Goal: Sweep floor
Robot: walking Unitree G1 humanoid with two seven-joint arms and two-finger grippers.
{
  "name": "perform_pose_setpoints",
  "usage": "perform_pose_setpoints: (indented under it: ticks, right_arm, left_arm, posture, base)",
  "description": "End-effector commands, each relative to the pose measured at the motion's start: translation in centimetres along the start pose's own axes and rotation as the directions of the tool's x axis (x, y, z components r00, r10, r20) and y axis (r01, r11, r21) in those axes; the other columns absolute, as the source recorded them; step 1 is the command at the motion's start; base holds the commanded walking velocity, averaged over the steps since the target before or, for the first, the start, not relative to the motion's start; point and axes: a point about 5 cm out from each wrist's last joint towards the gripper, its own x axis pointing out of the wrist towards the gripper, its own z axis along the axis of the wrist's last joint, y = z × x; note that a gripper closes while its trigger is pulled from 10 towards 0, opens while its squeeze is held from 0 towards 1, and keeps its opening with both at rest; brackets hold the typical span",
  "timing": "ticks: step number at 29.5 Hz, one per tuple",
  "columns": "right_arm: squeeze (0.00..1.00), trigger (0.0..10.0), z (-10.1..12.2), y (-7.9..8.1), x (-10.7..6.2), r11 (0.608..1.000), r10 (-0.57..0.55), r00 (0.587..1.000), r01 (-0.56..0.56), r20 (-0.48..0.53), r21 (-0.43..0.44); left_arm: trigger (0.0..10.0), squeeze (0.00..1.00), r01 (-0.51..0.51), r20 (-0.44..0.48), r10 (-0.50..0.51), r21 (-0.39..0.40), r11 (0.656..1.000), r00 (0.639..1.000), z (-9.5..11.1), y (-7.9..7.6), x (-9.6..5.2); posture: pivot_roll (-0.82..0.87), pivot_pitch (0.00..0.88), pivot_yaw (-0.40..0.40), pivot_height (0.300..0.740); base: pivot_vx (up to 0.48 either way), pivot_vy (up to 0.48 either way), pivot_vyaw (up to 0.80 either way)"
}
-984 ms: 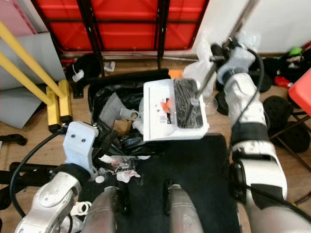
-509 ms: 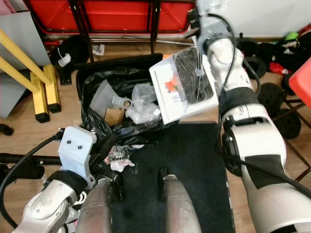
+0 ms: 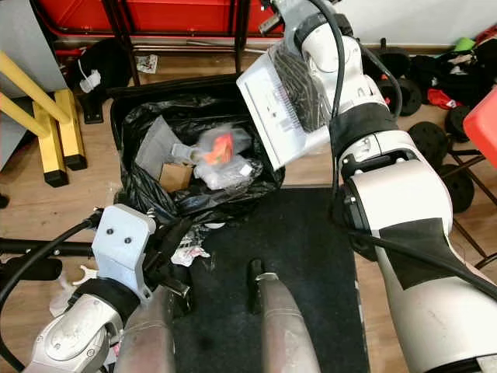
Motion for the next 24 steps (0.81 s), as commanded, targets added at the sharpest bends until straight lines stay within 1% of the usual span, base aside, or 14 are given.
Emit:
perform_pose_setpoints:
  ticks: [1, 4, 5, 7, 10, 11, 12, 13, 14, 15, 18, 19, 20, 24]
  right_arm:
    - [0.0, 10.0, 1.5, -1.0, 0.3, 0.998, -0.061, 0.995, 0.062, 0.074, -0.021]
    - [0.0, 10.0, 1.5, -1.1, 0.3, 0.997, -0.071, 0.995, 0.073, 0.076, -0.027]
    - [0.0, 10.0, 1.4, -1.1, 0.3, 0.997, -0.078, 0.994, 0.079, 0.074, -0.013]
    - [0.0, 10.0, 0.9, -1.1, 0.1, 0.996, -0.077, 0.995, 0.073, 0.065, 0.059]
    - [0.0, 10.0, 0.6, -1.1, 0.0, 0.993, -0.074, 0.995, 0.068, 0.06, 0.099]
    - [0.0, 10.0, 0.3, -1.1, -0.2, 0.988, -0.07, 0.996, 0.061, 0.058, 0.14]
    - [0.0, 10.0, -0.7, -1.0, -0.7, 0.957, -0.054, 0.997, 0.034, 0.061, 0.289]
    - [0.0, 10.0, -0.7, -1.0, -0.7, 0.957, -0.054, 0.997, 0.034, 0.061, 0.289]
    - [0.0, 10.0, -1.0, -1.0, -0.9, 0.941, -0.049, 0.996, 0.023, 0.069, 0.338]
    - [0.0, 10.0, -1.0, -1.0, -0.9, 0.941, -0.049, 0.996, 0.023, 0.069, 0.338]
    - [0.0, 10.0, -2.3, -0.7, -2.0, 0.909, -0.041, 0.995, -0.001, 0.092, 0.416]
    - [0.0, 10.0, -2.3, -0.7, -2.0, 0.909, -0.041, 0.995, -0.001, 0.092, 0.416]
    - [0.0, 10.0, -2.8, -0.5, -2.5, 0.898, -0.033, 0.994, -0.016, 0.103, 0.439]
    - [0.0, 10.0, -4.3, -0.1, -4.4, 0.889, -0.02, 0.994, -0.032, 0.108, 0.457]
  left_arm:
    - [10.0, 0.0, -0.008, -0.022, 0.008, -0.008, 1.0, 1.0, -0.2, -0.4, -0.4]
    - [10.0, 0.0, -0.008, -0.024, 0.008, -0.008, 1.0, 1.0, -0.1, -0.4, -0.4]
    - [10.0, 0.0, -0.008, -0.025, 0.008, -0.008, 1.0, 1.0, -0.1, -0.4, -0.4]
    - [10.0, 0.0, -0.009, -0.027, 0.009, -0.007, 1.0, 1.0, -0.2, -0.4, -0.2]
    - [10.0, 0.0, -0.01, -0.028, 0.009, -0.007, 1.0, 1.0, -0.2, -0.4, -0.1]
    - [10.0, 0.0, -0.01, -0.029, 0.01, -0.007, 1.0, 1.0, -0.3, -0.4, -0.1]
    - [10.0, 0.0, -0.009, -0.032, 0.009, -0.016, 1.0, 0.999, -0.5, -0.3, 0.3]
    - [10.0, 0.0, -0.009, -0.032, 0.009, -0.016, 1.0, 0.999, -0.5, -0.3, 0.3]
    - [10.0, 0.0, -0.007, -0.033, 0.006, -0.02, 1.0, 0.999, -0.5, -0.3, 0.4]
    - [10.0, 0.0, -0.007, -0.033, 0.006, -0.02, 1.0, 0.999, -0.5, -0.3, 0.4]
    - [10.0, 0.0, -0.004, -0.046, 0.004, -0.002, 1.0, 0.999, -0.9, 0.0, 1.2]
    - [10.0, 0.0, -0.004, -0.046, 0.004, -0.002, 1.0, 0.999, -0.9, 0.0, 1.2]
    - [10.0, 0.0, -0.014, -0.046, 0.014, -0.004, 1.0, 0.999, -1.0, 0.2, 1.4]
    - [10.0, 0.0, -0.027, -0.044, 0.027, -0.008, 1.0, 0.999, -1.3, 0.6, 2.0]
  posture:
    - [-0.08, 0.513, -0.254, 0.74]
    - [-0.08, 0.513, -0.254, 0.74]
    - [-0.08, 0.51, -0.253, 0.74]
    - [-0.08, 0.501, -0.252, 0.74]
    - [-0.08, 0.495, -0.252, 0.74]
    - [-0.08, 0.492, -0.251, 0.74]
    - [-0.08, 0.47, -0.244, 0.74]
    - [-0.08, 0.47, -0.244, 0.74]
    - [-0.08, 0.47, -0.244, 0.74]
    - [-0.08, 0.47, -0.244, 0.74]
    - [-0.08, 0.426, -0.231, 0.74]
    - [-0.08, 0.426, -0.231, 0.74]
    - [-0.08, 0.421, -0.23, 0.74]
    - [-0.08, 0.382, -0.224, 0.74]
  base:
    - [0.0, 0.0, 0.0]
    - [0.0, 0.0, 0.0]
    - [0.0, 0.0, 0.0]
    - [0.0, 0.0, 0.0]
    - [0.0, 0.0, 0.0]
    - [0.0, 0.0, 0.0]
    - [0.0, 0.0, 0.0]
    - [0.0, 0.0, 0.0]
    - [0.0, 0.0, 0.0]
    - [0.0, 0.0, 0.0]
    - [0.0, 0.0, 0.0]
    - [0.0, 0.0, 0.0]
    - [0.0, 0.0, 0.0]
    - [0.0, 0.0, 0.0]
